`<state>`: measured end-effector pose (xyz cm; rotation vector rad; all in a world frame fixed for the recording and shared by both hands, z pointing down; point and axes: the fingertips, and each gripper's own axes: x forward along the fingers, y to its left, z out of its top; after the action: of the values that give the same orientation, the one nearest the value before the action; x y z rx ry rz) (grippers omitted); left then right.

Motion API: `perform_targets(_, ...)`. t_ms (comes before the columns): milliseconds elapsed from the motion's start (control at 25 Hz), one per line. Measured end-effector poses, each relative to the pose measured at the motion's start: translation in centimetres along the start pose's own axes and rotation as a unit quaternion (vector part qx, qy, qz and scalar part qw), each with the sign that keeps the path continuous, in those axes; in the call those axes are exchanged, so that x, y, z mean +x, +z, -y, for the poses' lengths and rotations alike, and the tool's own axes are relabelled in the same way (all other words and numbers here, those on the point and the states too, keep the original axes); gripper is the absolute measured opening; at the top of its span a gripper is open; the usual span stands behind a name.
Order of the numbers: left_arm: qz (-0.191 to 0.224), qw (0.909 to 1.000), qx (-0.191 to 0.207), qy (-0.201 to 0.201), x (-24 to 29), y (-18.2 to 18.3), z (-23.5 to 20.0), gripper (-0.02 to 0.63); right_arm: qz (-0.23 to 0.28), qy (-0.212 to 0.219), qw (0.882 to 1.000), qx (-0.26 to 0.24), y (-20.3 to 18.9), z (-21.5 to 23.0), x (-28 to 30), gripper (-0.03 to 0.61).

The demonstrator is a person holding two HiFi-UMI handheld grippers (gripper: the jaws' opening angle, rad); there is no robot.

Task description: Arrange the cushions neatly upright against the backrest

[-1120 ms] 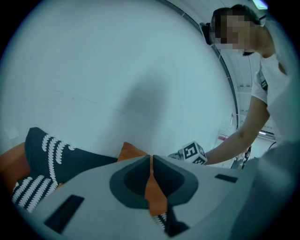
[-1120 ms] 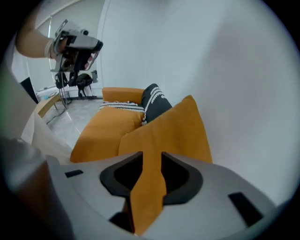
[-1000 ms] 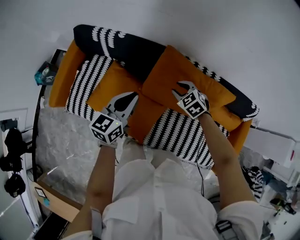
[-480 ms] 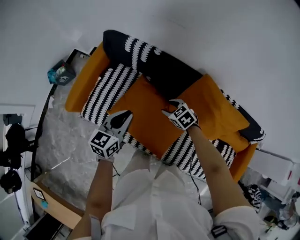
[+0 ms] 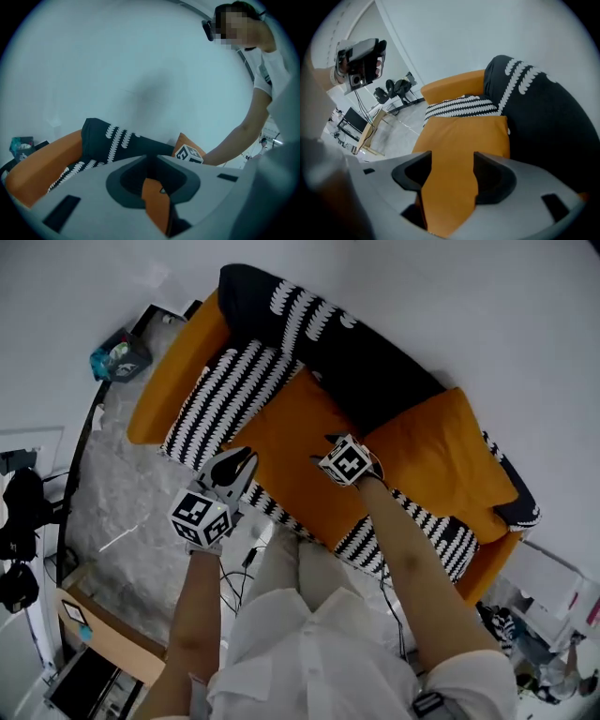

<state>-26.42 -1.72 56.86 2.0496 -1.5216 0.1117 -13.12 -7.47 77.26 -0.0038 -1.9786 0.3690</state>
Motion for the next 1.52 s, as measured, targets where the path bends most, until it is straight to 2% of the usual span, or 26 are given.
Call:
perform_targets(280, -0.019, 0.9992, -0.03, 0.018, 1.1, -4.6, -2.8, 0.071, -0.069, 0.009, 0.997, -0.027, -1.9, 1.3, 6.6, 0.312)
perform_targets(440, -0.022, 0.9988, -0.035, 0.028, 1.3, -5.2, -3.6, 0.072, -0.112, 0.009, 0.993, -0.032, -3.4, 2.5, 8.5, 0.334)
perform_targets(760, -0.023, 0.9976, -0.041, 0.051, 0.3, -7.0, -3.7, 0.071, -0.134, 0.016, 0.991, -0.022, -5.6, 2.6, 11.7, 0.342)
perform_targets(920, -0.027, 0.9972, -0.043, 0.055, 0.4, -7.7, -3.7, 0.071, -0.123, 0.027, 0.992, -0.023, -5.1, 2.4, 11.9, 0.232)
perform_targets(1120, -0.025, 0.9972, -0.05, 0.051, 0.4, -7.2, -1.8, 0.071, -0.083, 0.019, 0.996, 0.011, -4.8, 1.6, 10.1, 0.021)
perform_targets(1240, -0.023, 0.9976, -0.049, 0.043, 0.1, -6.2, -0.2, 0.071, -0.071, 0.01, 0.997, 0.007, -4.7, 1.5, 8.2, 0.012)
perform_targets(1520, -0.019, 0.9983, -0.033, 0.045, -1.6, -3.5, 2.6, 0.071, -0.031, 0.026, 0.999, -0.011, -3.5, 0.0, 3.2, 0.012)
